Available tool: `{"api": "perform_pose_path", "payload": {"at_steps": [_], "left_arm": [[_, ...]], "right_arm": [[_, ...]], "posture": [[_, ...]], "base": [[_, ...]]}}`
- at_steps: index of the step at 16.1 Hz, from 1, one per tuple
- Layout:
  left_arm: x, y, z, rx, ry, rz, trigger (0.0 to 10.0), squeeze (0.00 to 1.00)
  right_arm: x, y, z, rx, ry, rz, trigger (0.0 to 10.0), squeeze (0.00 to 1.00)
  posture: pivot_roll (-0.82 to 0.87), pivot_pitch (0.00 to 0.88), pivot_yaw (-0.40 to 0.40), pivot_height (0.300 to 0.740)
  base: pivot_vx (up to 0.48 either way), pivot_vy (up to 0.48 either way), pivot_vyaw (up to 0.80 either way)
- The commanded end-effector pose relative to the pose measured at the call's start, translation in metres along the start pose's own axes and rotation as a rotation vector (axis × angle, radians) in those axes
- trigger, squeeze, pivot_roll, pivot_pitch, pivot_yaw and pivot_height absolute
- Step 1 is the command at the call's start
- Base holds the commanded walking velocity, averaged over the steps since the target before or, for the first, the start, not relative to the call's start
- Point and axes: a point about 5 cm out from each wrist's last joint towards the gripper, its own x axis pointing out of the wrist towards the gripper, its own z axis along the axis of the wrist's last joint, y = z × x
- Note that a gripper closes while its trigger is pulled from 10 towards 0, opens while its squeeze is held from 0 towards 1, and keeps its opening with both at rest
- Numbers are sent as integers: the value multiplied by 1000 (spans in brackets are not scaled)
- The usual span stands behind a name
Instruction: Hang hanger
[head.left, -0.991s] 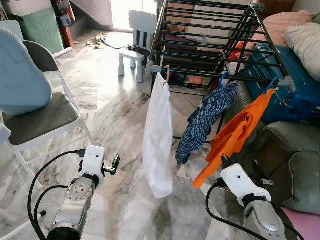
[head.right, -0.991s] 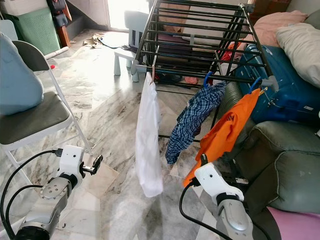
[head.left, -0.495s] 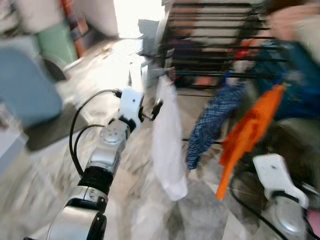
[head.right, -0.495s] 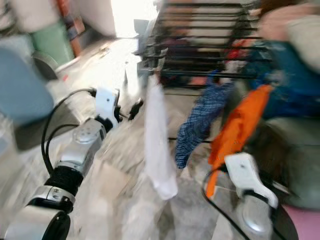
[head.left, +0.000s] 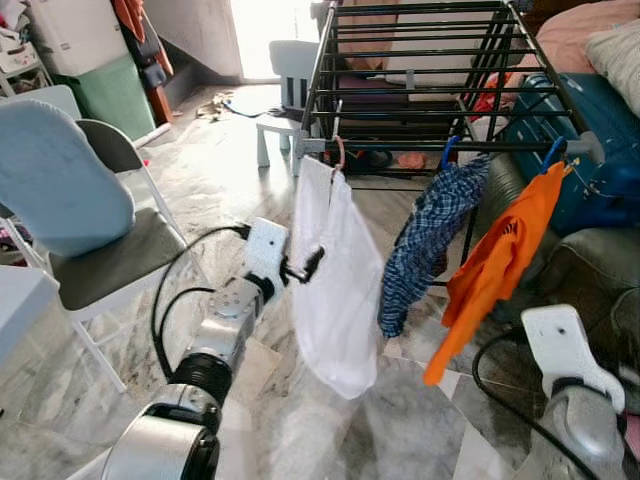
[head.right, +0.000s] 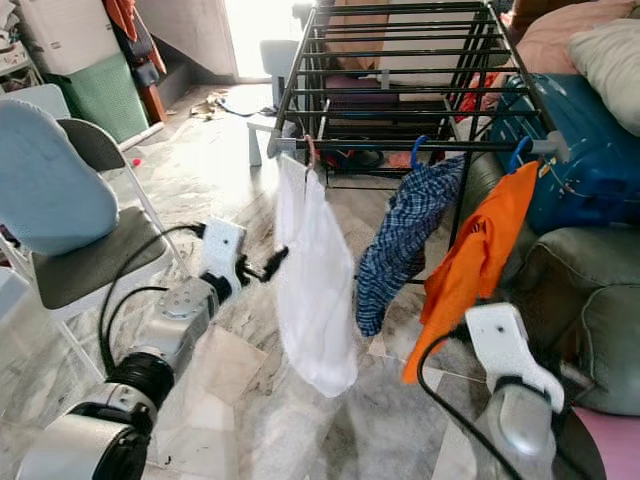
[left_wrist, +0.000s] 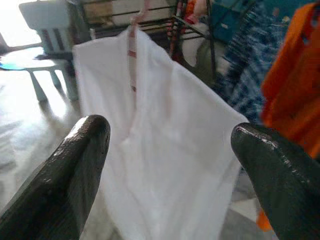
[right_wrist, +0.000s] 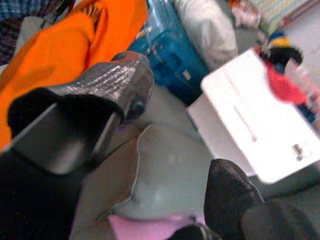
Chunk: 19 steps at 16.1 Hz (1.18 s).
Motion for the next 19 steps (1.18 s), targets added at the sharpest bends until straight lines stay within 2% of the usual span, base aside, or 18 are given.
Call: {"api": "perform_pose_path", "payload": {"at_steps": [1,3,4,6,8,12,15,19], "left_arm": [[2,4,7,-4,-29,1,10000,0],[4,1,7,-13,-29,-3,10000,0],[5,-1,8,-12,-30,-9,10000,0],[8,-4,11,-9,-46,-32,10000,0],[7,-2,11,-11,-46,-31,10000,0],[9,-6,10,-19,-44,-51,10000,0],[13,-14,15,-22,-62,-85,10000,0],[9,-11,9,-21,-57,-87,10000,0]], "right_arm": [[1,4,-1,-21,4,23,10000,0],[3,3,-5,-50,38,33,10000,0],[1,3,-6,-34,46,36,10000,0],[-5,7,-7,-109,50,39,10000,0],[-13,11,-12,-6,70,57,10000,0],[-12,9,-12,17,71,24,10000,0],[-5,6,-9,12,54,11,10000,0],[-9,11,-17,-14,82,31,10000,0]], "posture": [[-67,0,53,740],[-94,0,60,740],[-107,0,63,740],[-116,0,71,740],[-121,0,82,740],[-129,0,102,740],[-110,0,109,740],[-97,0,82,740]], "base": [[0,0,0],[0,0,0],[0,0,0],[0,0,0],[0,0,0],[0,0,0],[0,0,-598],[130,0,-800]]}}
